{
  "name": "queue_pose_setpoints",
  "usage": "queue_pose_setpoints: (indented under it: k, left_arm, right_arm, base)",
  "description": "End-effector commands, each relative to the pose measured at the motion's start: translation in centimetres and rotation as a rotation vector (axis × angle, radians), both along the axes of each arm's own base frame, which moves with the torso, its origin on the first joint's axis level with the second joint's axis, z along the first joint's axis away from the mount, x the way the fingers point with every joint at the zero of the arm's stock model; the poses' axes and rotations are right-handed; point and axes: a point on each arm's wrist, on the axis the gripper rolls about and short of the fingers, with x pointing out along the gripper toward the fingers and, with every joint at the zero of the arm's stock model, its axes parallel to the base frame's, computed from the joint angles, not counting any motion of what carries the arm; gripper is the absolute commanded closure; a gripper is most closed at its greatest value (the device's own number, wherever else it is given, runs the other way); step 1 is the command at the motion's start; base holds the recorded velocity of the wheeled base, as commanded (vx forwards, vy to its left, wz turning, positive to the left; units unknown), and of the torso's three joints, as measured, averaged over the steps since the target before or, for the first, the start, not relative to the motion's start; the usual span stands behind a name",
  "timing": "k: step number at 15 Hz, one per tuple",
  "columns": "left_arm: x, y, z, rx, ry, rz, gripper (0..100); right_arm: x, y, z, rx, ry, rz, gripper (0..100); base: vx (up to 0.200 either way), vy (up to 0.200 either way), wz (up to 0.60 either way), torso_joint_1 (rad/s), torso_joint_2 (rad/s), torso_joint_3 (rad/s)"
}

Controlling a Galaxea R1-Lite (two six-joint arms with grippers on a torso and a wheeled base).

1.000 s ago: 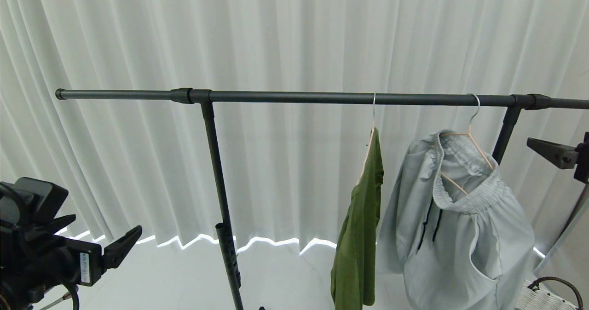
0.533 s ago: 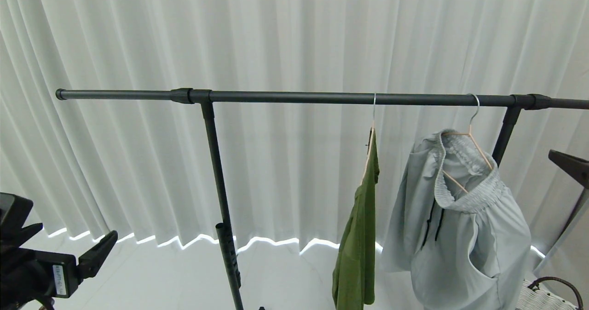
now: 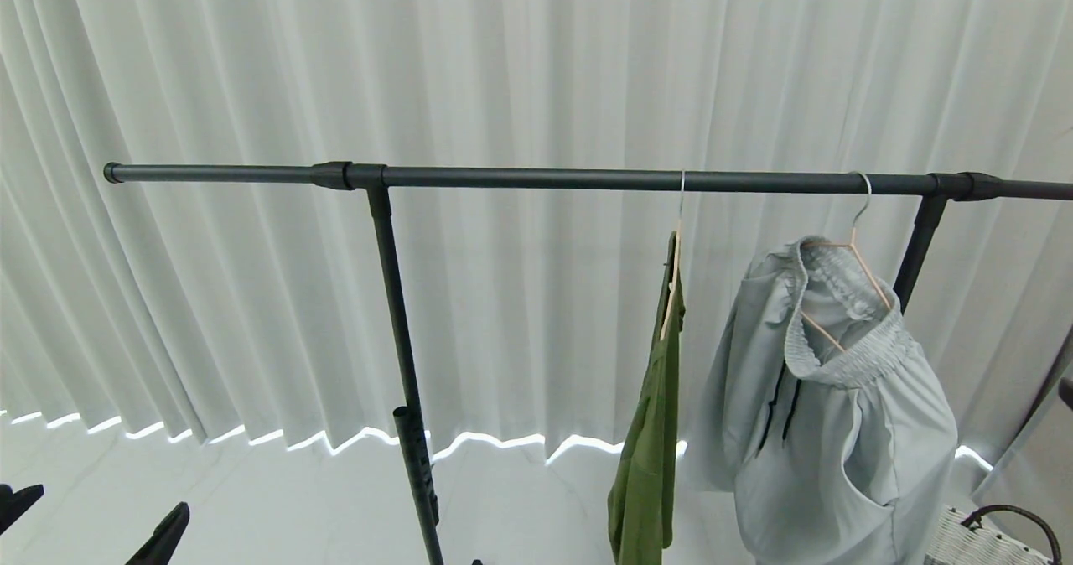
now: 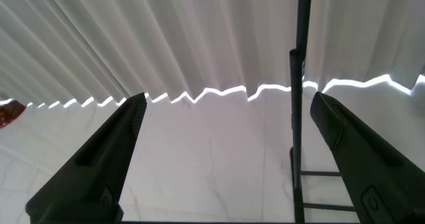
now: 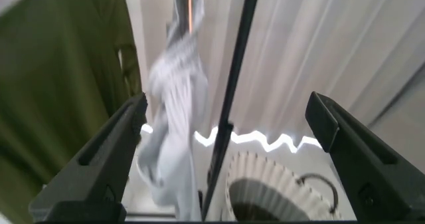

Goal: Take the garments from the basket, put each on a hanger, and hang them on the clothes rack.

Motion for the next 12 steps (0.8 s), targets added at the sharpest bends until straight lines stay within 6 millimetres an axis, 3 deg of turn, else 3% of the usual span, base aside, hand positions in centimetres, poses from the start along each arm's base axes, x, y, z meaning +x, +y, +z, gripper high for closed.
queue_pose_setpoints:
  k: [1,3,4,6,7,8,12]
  left_arm:
    - [-1.6,-0.1,-0.3,0.002,-0.059,0.004,0]
    - [-2.7,-0.2,-0.6,0.004,-0.086,0.004,0]
    - [-4.2,-0.3,-1.2,0.006,-0.110,0.005,0]
    - [-6.6,-0.5,-2.5,0.015,-0.194,0.006,0]
    - [-7.8,-0.7,-3.4,0.021,-0.235,0.001,0]
    - [-7.7,-0.6,-3.4,0.017,-0.219,0.025,0]
    - [-7.8,-0.5,-2.3,0.018,-0.342,0.089,0]
  right_arm:
    - [-4.1,0.1,-2.3,-0.004,-0.035,-0.011,0]
    - [-6.2,0.1,-4.1,-0.005,-0.029,-0.030,0]
    - [-8.5,0.1,-6.0,-0.017,-0.024,-0.072,0]
    - [-11.1,0.1,-8.1,-0.024,-0.028,-0.096,0]
    - [-11.2,0.0,-8.6,-0.024,-0.014,-0.126,0]
    - [-11.2,-0.1,-8.5,-0.023,-0.030,-0.150,0]
    - [-10.9,-0.4,-9.8,-0.025,-0.118,-0.213,0]
  base:
    - [0.000,0.000,0.00,0.000,0.00,0.000]
    - [0.000,0.000,0.00,0.000,0.00,0.000]
    - [0.000,0.000,0.00,0.000,0.00,0.000]
    - [0.000,0.000,0.00,0.000,0.00,0.000]
    - [0.000,0.000,0.00,0.000,0.00,0.000]
    - [0.000,0.000,0.00,0.000,0.00,0.000]
    - [0.000,0.000,0.00,0.000,0.00,0.000]
